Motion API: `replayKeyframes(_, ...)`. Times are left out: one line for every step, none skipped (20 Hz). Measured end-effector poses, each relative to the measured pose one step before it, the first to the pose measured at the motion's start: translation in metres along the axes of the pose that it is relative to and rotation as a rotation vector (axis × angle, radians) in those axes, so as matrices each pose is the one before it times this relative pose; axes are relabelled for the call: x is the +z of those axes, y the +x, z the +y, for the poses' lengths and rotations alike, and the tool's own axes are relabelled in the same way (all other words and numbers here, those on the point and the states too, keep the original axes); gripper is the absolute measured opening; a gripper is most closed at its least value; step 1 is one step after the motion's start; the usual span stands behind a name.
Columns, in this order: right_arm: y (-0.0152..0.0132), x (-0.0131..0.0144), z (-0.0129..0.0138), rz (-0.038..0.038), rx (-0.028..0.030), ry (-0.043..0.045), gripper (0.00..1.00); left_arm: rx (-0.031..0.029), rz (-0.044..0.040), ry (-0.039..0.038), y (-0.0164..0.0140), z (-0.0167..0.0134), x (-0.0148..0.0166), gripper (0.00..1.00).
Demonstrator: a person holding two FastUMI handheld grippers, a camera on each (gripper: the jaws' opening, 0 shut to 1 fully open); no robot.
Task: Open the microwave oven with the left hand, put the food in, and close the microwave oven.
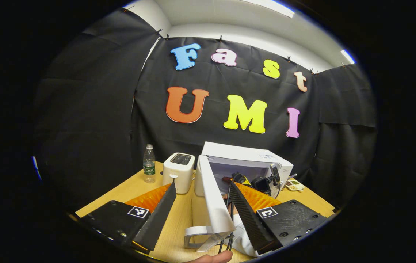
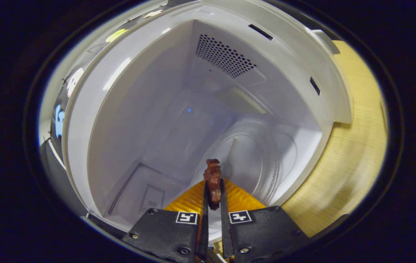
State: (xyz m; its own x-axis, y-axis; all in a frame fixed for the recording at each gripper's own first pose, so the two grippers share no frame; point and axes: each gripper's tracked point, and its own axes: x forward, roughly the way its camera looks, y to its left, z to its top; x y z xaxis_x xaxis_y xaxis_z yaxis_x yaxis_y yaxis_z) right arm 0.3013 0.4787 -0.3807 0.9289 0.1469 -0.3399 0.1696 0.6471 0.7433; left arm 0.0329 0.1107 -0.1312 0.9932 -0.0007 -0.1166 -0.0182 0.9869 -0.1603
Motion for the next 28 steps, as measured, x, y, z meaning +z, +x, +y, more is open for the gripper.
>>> replayKeyframes(-0.00181, 0.00863, -0.00287, -0.03649, -0.02178, -0.03423, 0.2, 0.00798, -0.01443, -0.00295, -0.00073, 0.00429, 0.00458, 0.91)
replayKeyframes(-0.005, 0.0059, 0.00871, -0.03442, 0.01544, -0.01377, 0.47, 0.00305, -0.00518, -0.00535, 0.00004, 0.00157, 0.00077, 0.91)
replayKeyframes(-0.00123, 0.00472, -0.00029, -0.02305, -0.01767, -0.02746, 0.75, 0.00191, -0.00196, -0.00953, -0.00133, 0.00158, -0.00028, 0.91)
replayKeyframes(-0.00254, 0.00094, -0.00768, -0.0191, -0.03197, -0.02733, 0.85, -0.00008, -0.00215, -0.01067, 0.00007, -0.00076, 0.00048, 0.91)
replayKeyframes(-0.0006, 0.00189, -0.00455, -0.01455, -0.0275, -0.03308, 0.88, -0.00305, 0.00139, -0.00765, -0.00072, -0.00062, 0.0001, 0.91)
replayKeyframes(0.00078, -0.00034, -0.00274, -0.00629, -0.02099, -0.03493, 1.0, -0.00134, 0.0049, -0.0022, -0.00137, -0.0004, -0.001, 0.91)
replayKeyframes(0.00199, -0.0019, -0.00208, 0.00655, -0.01723, -0.04792, 0.88, 0.00173, -0.00109, 0.00225, -0.00143, 0.00001, 0.00081, 0.91)
replayKeyframes(0.00085, -0.00279, 0.00203, 0.01442, 0.00245, -0.03333, 0.99, -0.00072, -0.00046, 0.0066, -0.00219, -0.00079, 0.00068, 0.91)
replayKeyframes(-0.00024, -0.00011, 0.00345, 0.00564, 0.00764, -0.03709, 0.99, -0.00206, 0.00019, 0.00936, -0.00028, -0.00198, -0.00071, 0.91)
replayKeyframes(0.00188, 0.00175, 0.001, -0.00302, 0.00024, -0.03421, 1.0, 0.00144, -0.00085, 0.00833, -0.00135, -0.00069, 0.00009, 0.91)
replayKeyframes(-0.00133, 0.00345, 0.00285, -0.00749, 0.00897, -0.0262, 1.0, 0.00065, 0.00028, 0.00893, -0.00078, -0.00082, -0.0003, 0.91)
replayKeyframes(-0.00286, 0.00279, 0.00067, -0.0135, -0.00056, -0.02443, 1.0, 0.00099, 0.00052, 0.00703, 0.00004, -0.00156, -0.00038, 0.91)
replayKeyframes(-0.00262, 0.00372, -0.00062, -0.01256, 0.00049, -0.02324, 1.0, -0.0017, 0.00288, 0.00513, -0.00009, -0.00096, -0.0012, 0.91)
replayKeyframes(-0.00184, 0.00357, 0.00103, -0.00859, 0.00918, -0.00959, 1.0, -0.00378, 0.00098, 0.00413, -0.00048, -0.00214, -0.00027, 0.91)
replayKeyframes(-0.00238, 0.00263, 0.00009, 0.00083, 0.00823, -0.00715, 1.0, -0.00257, -0.003, 0.00334, -0.00048, -0.00146, 0.00187, 0.91)
replayKeyframes(-0.00243, 0.00167, -0.00204, 0.00658, 0.00783, -0.005, 1.0, -0.00148, -0.00176, 0.0033, -0.00016, -0.0008, 0.00099, 0.91)
replayKeyframes(-0.00339, 0.00122, 0.00036, 0.01452, 0.01696, -0.00214, 1.0, 0.00231, -0.00166, 0.00389, -0.00221, 0.00037, -0.00077, 0.91)
replayKeyframes(-0.00482, 0.00011, 0.00215, 0.01472, 0.02626, -0.00083, 1.0, 0.00643, -0.00503, 0.00543, -0.00109, 0.00202, 0.00071, 0.91)
replayKeyframes(-0.00522, 0.00231, 0.00277, 0.00345, 0.03778, -0.00679, 1.0, 0.00549, -0.00172, 0.00577, -0.0008, 0.00201, -0.00089, 0.91)
replayKeyframes(-0.00602, 0.00332, 0.00009, -0.00226, 0.03443, -0.02565, 0.99, 0.00986, -0.00441, 0.00657, -0.00178, 0.00338, -0.001, 0.91)
replayKeyframes(-0.00781, 0.00392, -0.00559, -0.01203, 0.00652, -0.03562, 0.99, 0.01169, -0.0063, 0.00774, -0.00272, 0.00566, -0.00111, 0.91)
replayKeyframes(-0.00675, 0.00282, -0.0049, -0.01472, 0.01336, -0.02938, 0.99, 0.01473, -0.00277, 0.0122, -0.00149, 0.00508, -0.00184, 0.91)
replayKeyframes(-0.00879, 0.00417, -0.00079, -0.00652, 0.02377, -0.02666, 0.99, 0.02246, 0.00384, 0.00507, -0.00146, 0.00655, -0.00529, 0.91)
replayKeyframes(-0.0098, 0.00546, -0.00061, -0.00955, 0.021, -0.02605, 0.99, 0.02098, 0.0019, -0.00047, -0.00036, 0.00572, -0.00333, 0.91)
replayKeyframes(-0.01049, 0.00896, -0.00044, -0.01609, 0.01838, -0.02474, 1.0, 0.01131, 0.00266, -0.0017, -0.00277, 0.00335, -0.00299, 0.91)
replayKeyframes(-0.01177, 0.01016, -0.00103, -0.02224, 0.01049, -0.02155, 1.0, 0.00395, 0.0012, -0.00381, -0.00174, 0.00164, -0.00255, 0.91)
replayKeyframes(-0.01251, 0.01173, -0.00108, -0.02411, 0.0103, -0.02218, 0.99, 0.00332, -0.00559, -0.00596, -0.00256, 0.00137, -0.00009, 0.91)
replayKeyframes(-0.01247, 0.01259, 0.00109, -0.02498, 0.0159, -0.01968, 0.99, 0.0016, -0.00013, -0.00386, -0.00154, 0.00142, -0.00144, 0.91)
